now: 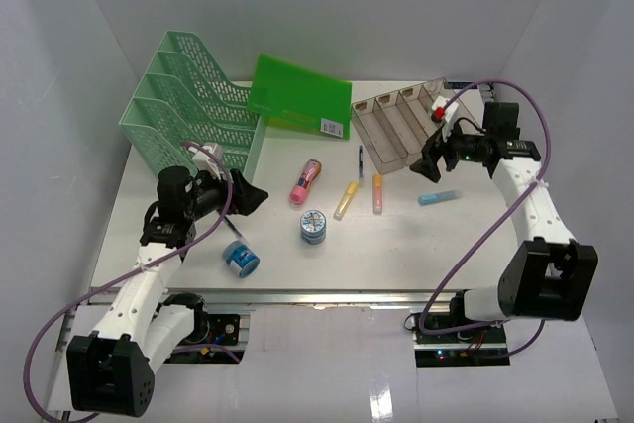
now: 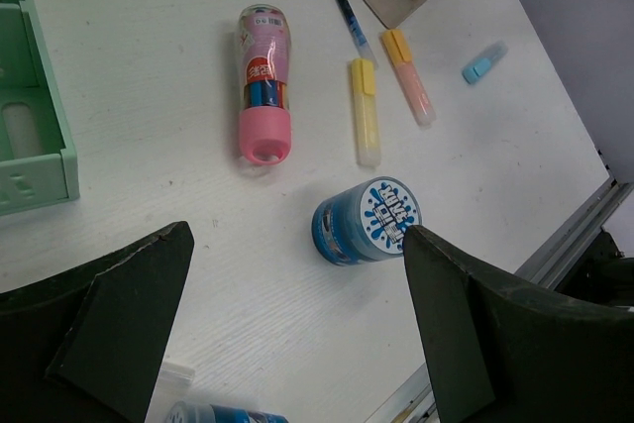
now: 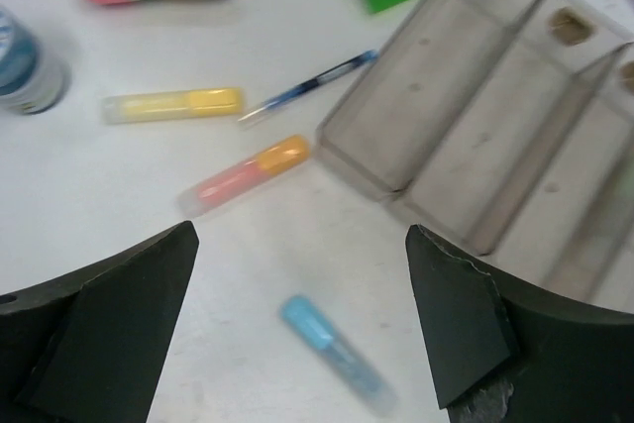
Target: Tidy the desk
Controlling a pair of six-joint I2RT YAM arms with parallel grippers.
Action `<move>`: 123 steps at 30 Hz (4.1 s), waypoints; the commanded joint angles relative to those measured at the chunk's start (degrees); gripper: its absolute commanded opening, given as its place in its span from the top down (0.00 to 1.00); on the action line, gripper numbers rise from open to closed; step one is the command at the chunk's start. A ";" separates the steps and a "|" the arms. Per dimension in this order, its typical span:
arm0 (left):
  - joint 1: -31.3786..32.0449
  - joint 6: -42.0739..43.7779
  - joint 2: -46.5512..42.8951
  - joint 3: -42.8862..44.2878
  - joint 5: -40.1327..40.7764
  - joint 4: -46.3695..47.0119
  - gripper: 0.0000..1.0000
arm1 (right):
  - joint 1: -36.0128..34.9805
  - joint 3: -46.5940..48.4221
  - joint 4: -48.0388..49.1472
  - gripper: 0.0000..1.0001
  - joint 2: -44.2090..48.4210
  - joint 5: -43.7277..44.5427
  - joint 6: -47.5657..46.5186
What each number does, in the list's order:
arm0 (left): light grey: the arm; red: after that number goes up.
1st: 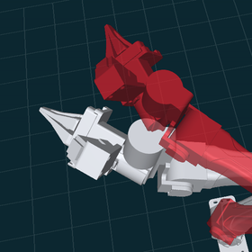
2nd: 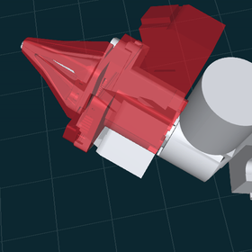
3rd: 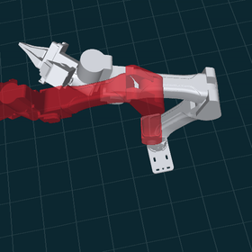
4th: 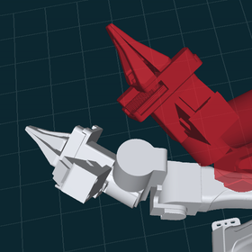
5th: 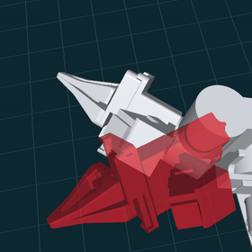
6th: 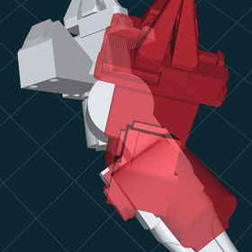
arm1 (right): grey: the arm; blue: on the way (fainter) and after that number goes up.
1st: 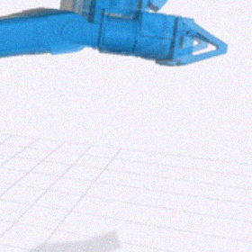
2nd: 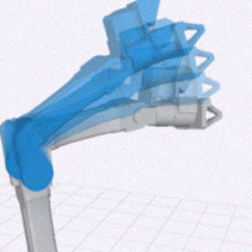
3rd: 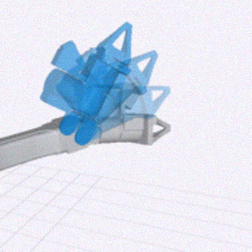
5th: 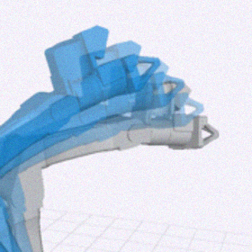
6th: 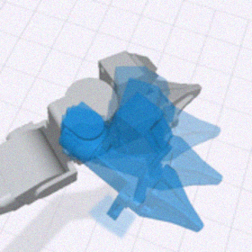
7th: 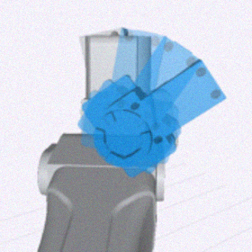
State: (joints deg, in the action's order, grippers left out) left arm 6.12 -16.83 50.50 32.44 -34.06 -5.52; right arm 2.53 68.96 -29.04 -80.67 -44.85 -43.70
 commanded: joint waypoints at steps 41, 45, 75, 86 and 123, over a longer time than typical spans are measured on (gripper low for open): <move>43.75 -5.16 70.26 64.05 47.28 -27.97 0.36 | 11.75 -29.32 11.99 0.12 20.78 -11.05 22.78; 43.98 -5.09 70.83 63.04 46.73 -27.88 0.38 | 12.05 -29.41 11.90 0.12 20.60 -11.22 22.87; 45.10 -7.14 69.77 55.52 43.82 -24.26 0.71 | 13.12 -29.89 11.90 0.12 19.92 -13.55 23.25; 45.38 -12.55 59.54 48.44 37.53 -16.19 0.92 | 13.12 -30.38 13.92 0.15 18.46 -20.22 29.45; 48.24 -32.60 52.63 36.37 20.97 23.18 0.96 | -5.82 -25.65 30.54 0.61 11.43 3.65 68.15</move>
State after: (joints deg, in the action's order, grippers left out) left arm 54.10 -49.16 103.32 66.31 -11.99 15.79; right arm -2.68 40.84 0.01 -68.74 -41.98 24.71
